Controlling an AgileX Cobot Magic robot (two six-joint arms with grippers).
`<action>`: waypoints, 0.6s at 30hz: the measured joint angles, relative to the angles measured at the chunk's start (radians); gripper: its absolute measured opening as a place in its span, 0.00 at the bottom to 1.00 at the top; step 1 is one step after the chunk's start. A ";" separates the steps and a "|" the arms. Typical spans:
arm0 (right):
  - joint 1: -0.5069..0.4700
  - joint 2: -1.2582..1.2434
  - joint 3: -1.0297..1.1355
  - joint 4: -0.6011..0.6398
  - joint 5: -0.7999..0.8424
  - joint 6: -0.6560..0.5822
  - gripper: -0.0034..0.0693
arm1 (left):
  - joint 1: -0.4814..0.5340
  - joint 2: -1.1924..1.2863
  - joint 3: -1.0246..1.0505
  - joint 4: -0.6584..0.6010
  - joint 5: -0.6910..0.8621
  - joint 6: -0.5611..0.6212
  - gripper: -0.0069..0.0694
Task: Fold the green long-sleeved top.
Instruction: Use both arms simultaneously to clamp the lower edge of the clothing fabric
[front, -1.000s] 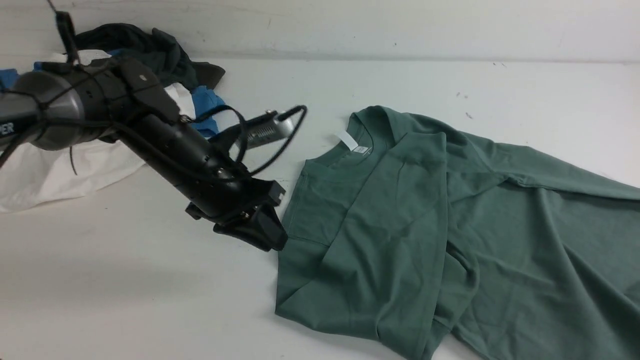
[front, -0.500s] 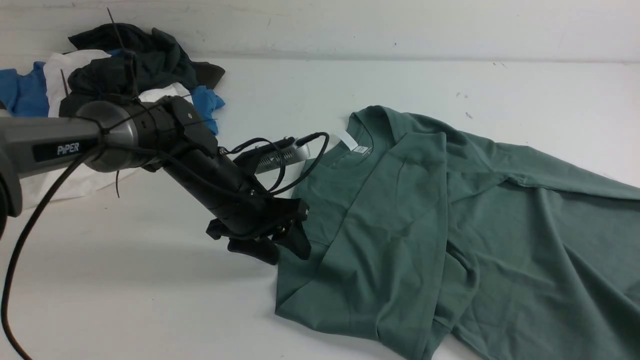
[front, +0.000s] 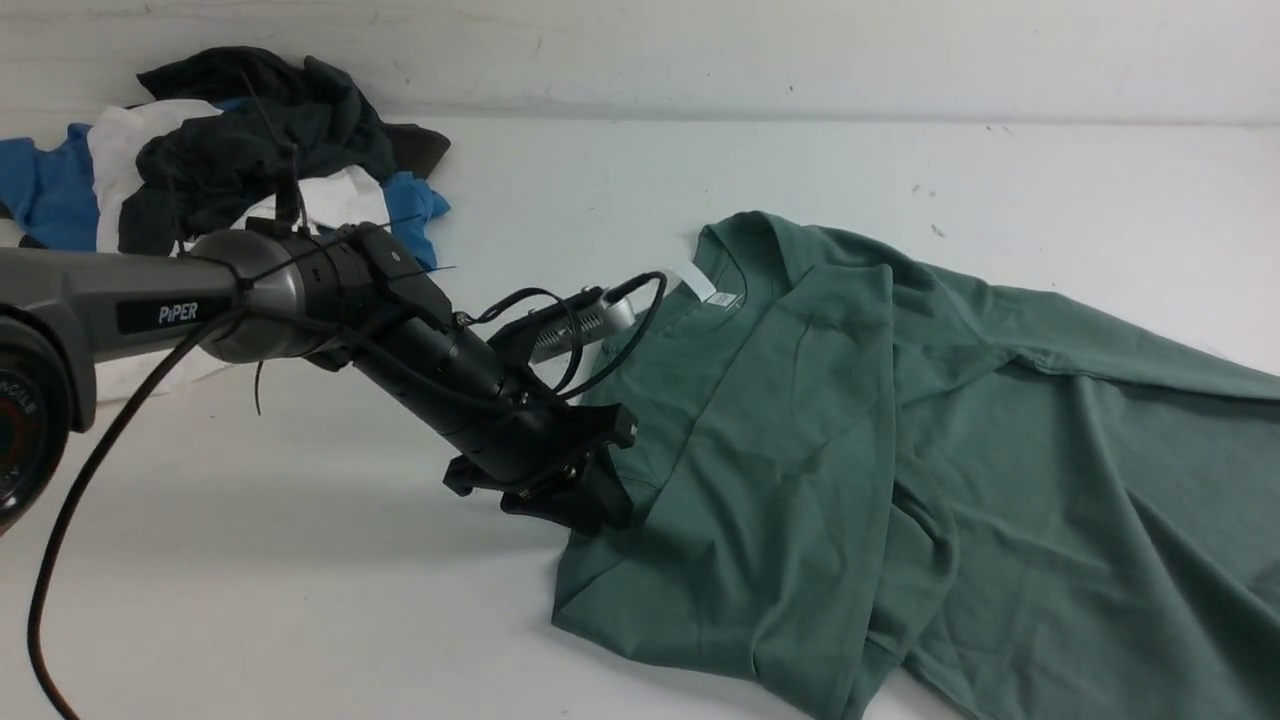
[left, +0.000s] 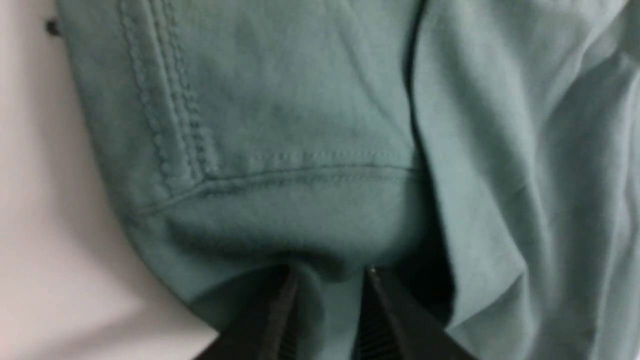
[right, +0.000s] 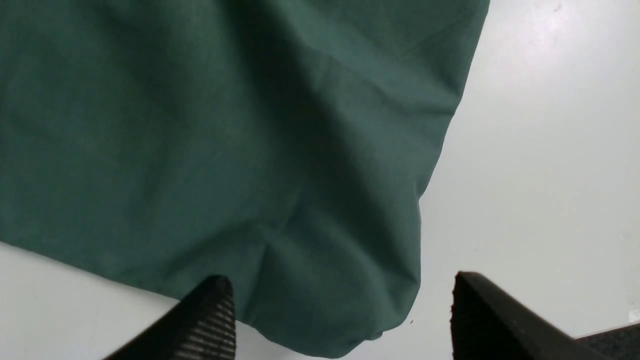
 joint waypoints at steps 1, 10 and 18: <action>0.000 0.000 0.000 0.000 0.000 -0.001 0.78 | 0.005 -0.005 -0.007 0.024 0.003 -0.001 0.30; 0.000 0.000 0.000 0.007 -0.008 -0.003 0.78 | -0.009 -0.044 -0.076 0.242 -0.051 -0.161 0.43; 0.000 0.000 0.000 0.009 -0.012 -0.006 0.78 | -0.072 -0.002 -0.079 0.249 -0.142 -0.166 0.57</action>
